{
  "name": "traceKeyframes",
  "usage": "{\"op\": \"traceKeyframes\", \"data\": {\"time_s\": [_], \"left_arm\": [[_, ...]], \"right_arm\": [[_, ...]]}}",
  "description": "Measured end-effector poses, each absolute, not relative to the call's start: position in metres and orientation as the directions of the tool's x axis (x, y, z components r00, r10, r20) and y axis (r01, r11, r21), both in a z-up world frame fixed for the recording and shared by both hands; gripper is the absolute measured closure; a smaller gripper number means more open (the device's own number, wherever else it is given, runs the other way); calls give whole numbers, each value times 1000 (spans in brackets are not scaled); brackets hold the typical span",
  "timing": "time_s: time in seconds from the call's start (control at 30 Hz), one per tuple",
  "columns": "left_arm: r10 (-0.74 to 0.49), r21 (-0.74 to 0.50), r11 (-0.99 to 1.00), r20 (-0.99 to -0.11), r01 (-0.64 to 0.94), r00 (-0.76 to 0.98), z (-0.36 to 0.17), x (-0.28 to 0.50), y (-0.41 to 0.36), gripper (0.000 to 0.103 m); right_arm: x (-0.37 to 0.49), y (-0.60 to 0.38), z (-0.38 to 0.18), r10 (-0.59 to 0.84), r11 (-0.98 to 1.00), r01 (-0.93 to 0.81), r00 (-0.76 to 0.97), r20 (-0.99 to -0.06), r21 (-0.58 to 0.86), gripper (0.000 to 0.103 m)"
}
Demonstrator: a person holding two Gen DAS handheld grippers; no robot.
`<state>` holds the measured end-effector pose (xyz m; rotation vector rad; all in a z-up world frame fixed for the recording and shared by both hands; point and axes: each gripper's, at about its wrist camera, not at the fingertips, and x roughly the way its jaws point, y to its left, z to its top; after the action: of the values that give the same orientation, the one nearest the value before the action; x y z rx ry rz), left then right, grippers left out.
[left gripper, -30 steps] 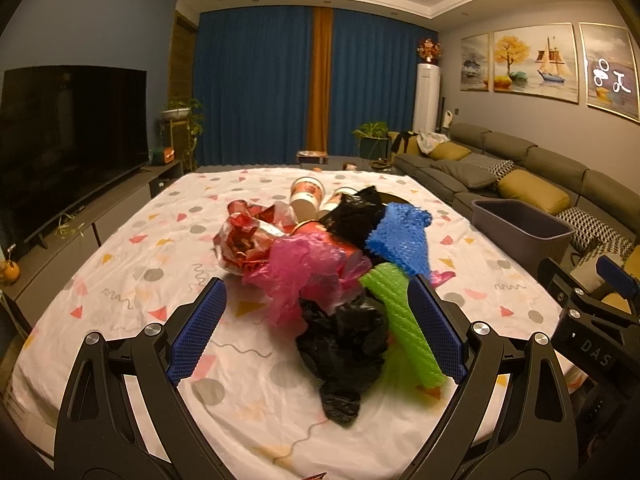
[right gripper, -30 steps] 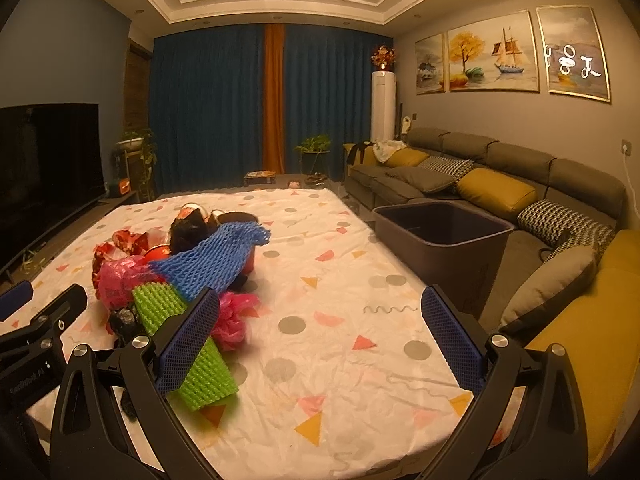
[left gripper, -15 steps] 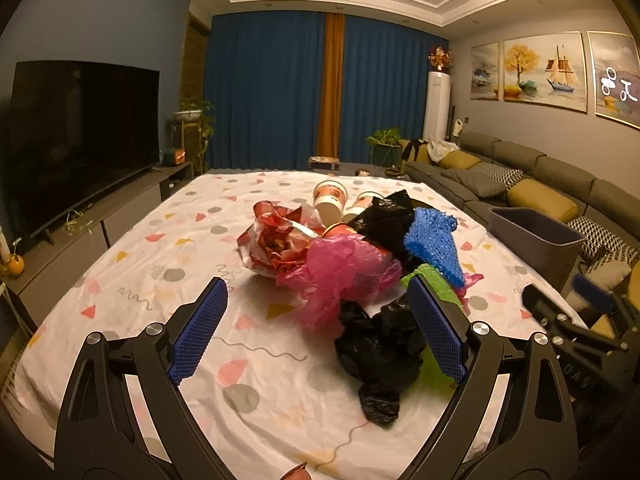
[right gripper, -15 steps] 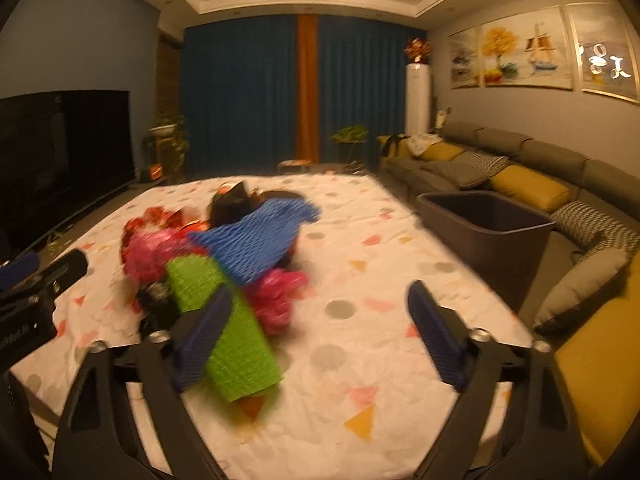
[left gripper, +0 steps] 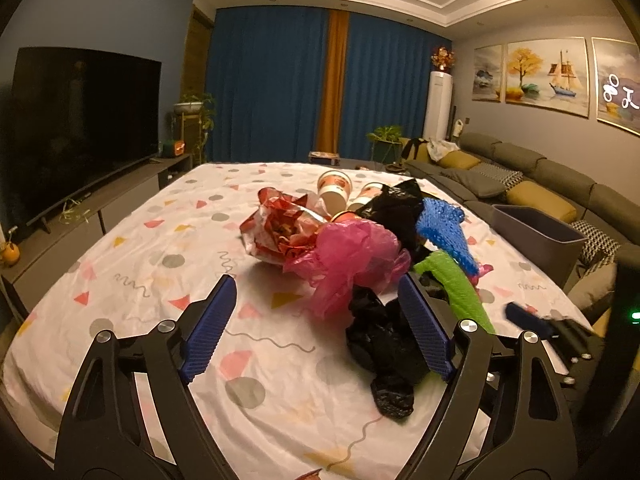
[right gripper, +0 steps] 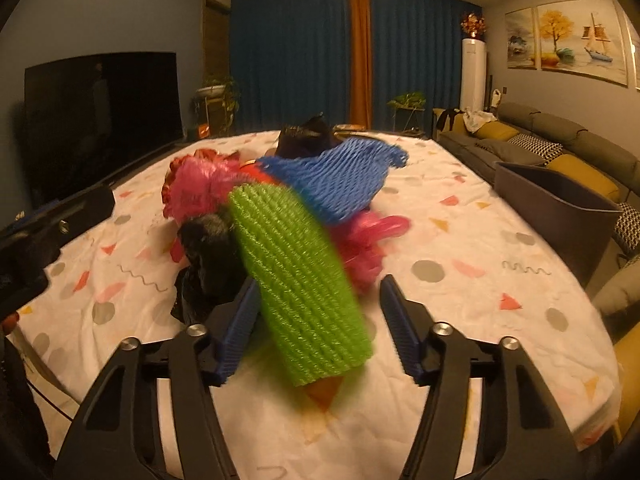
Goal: Collect trash
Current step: 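Grasp the black plastic bag with the left gripper while the right grasps the green foam net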
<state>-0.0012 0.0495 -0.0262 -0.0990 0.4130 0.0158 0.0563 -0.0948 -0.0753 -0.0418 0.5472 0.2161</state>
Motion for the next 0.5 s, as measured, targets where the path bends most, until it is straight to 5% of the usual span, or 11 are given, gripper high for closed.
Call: {"op": "traceKeyframes", "data": {"time_s": [0.3, 0.5], "left_arm": [[-92, -90, 994, -432, 59, 897, -43, 5, 28, 37], [-163, -93, 986, -470, 135, 867, -54, 17, 13, 41]], "right_arm": [[61, -101, -75, 187, 976, -219, 842, -506, -5, 97], [52, -116, -64, 203, 975, -220, 857, -473, 20, 101]]}}
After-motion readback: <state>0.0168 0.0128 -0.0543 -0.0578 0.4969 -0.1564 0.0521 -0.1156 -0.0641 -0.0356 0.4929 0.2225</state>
